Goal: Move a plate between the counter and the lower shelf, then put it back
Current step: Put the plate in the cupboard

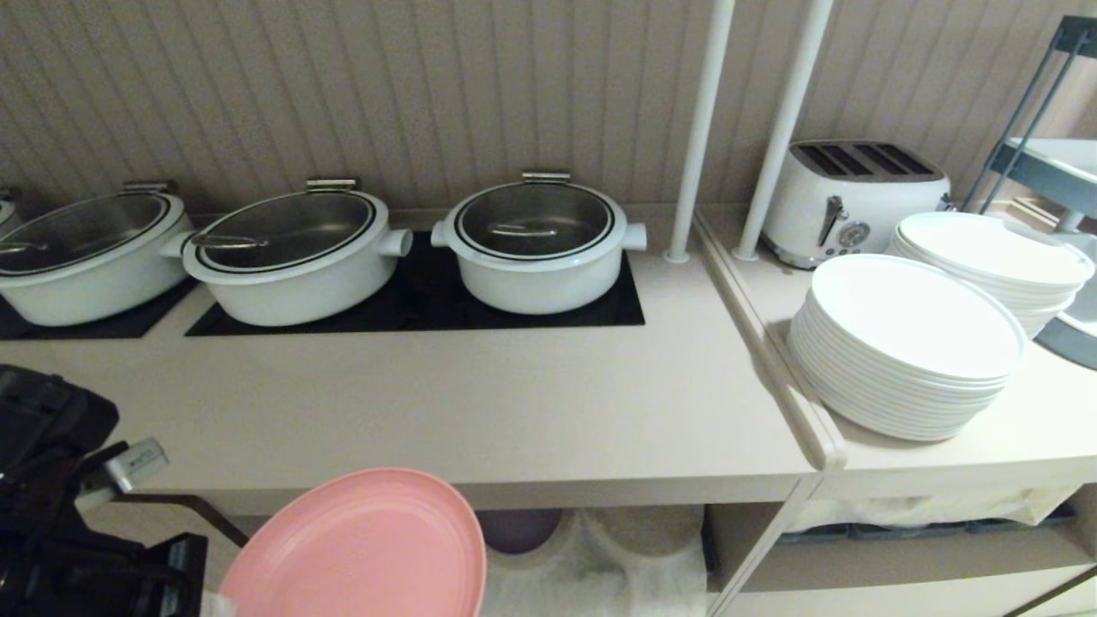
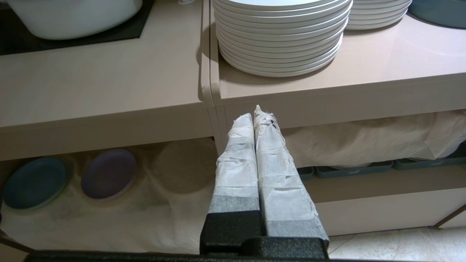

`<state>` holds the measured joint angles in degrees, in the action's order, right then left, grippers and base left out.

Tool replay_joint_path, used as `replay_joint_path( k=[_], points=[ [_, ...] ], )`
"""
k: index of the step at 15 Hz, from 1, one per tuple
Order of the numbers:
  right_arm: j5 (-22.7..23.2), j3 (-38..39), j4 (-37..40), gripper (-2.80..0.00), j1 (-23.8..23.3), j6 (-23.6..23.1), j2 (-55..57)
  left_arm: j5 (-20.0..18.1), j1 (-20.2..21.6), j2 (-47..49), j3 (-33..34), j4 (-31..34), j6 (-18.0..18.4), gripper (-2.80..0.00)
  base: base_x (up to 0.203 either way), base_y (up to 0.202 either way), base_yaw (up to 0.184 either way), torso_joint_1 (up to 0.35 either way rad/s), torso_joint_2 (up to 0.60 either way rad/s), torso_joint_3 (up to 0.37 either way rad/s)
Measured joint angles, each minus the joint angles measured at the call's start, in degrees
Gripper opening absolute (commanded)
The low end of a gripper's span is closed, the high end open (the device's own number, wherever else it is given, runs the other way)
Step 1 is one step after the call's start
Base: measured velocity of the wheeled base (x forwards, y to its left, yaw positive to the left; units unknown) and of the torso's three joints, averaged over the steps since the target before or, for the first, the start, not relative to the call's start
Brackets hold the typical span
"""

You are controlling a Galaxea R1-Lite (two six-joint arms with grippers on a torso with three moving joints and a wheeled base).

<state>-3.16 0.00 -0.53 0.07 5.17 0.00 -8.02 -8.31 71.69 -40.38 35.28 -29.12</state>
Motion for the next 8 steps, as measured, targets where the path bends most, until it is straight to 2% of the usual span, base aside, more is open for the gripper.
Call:
replay_joint_path(
  k=[8],
  points=[
    [0.0,0.0,0.0,-2.8,0.0,0.0,0.0,-0.5,-0.1,-0.1,0.6,-0.1,0.0,-2.8,0.0,0.0,0.0,0.0,0.0,0.0]
  ],
)
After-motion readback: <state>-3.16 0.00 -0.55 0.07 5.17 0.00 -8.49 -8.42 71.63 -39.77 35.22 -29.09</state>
